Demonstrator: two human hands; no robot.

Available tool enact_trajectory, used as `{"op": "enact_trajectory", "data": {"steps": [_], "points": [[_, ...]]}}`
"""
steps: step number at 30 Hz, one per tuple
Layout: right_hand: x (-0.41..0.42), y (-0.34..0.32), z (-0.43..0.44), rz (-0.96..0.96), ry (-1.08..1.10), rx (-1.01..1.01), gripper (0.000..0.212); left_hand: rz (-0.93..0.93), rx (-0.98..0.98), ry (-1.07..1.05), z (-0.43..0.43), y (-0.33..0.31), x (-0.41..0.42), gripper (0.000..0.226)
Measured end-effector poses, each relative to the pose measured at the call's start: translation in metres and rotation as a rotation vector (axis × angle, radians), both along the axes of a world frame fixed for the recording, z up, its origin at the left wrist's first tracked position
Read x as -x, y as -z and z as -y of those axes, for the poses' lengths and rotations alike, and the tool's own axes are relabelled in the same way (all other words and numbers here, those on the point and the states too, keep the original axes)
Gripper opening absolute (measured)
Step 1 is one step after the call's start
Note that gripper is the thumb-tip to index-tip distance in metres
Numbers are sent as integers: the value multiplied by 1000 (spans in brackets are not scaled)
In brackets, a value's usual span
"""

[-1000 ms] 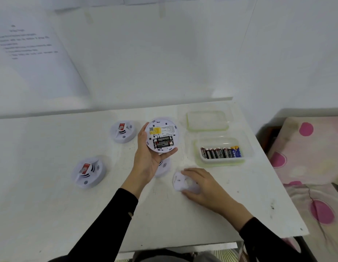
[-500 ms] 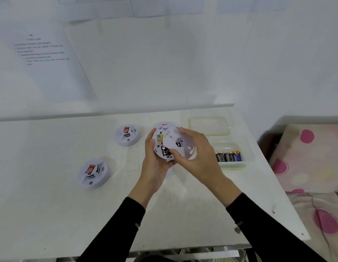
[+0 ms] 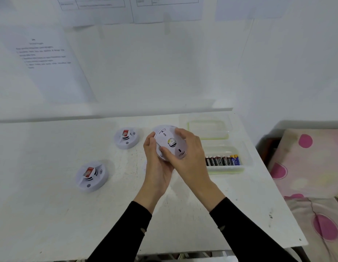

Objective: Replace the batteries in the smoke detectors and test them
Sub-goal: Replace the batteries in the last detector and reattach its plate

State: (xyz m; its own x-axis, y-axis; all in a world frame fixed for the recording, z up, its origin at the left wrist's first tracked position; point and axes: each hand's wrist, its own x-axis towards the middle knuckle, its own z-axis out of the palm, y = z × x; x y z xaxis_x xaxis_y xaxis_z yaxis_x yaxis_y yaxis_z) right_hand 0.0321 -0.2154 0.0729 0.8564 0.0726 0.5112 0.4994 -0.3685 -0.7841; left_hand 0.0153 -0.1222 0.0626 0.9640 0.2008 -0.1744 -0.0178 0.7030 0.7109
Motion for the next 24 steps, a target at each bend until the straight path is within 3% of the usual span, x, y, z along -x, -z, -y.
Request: {"op": "enact_trajectory", "data": {"steps": [11,24], "points": [[-3,11,9,-61,25,-48,59,9,-42,-23,-1,-9,-10,69],[-26,2,19,-46,-43,222,63,7,-74,51,-2,-9,-11,67]]}}
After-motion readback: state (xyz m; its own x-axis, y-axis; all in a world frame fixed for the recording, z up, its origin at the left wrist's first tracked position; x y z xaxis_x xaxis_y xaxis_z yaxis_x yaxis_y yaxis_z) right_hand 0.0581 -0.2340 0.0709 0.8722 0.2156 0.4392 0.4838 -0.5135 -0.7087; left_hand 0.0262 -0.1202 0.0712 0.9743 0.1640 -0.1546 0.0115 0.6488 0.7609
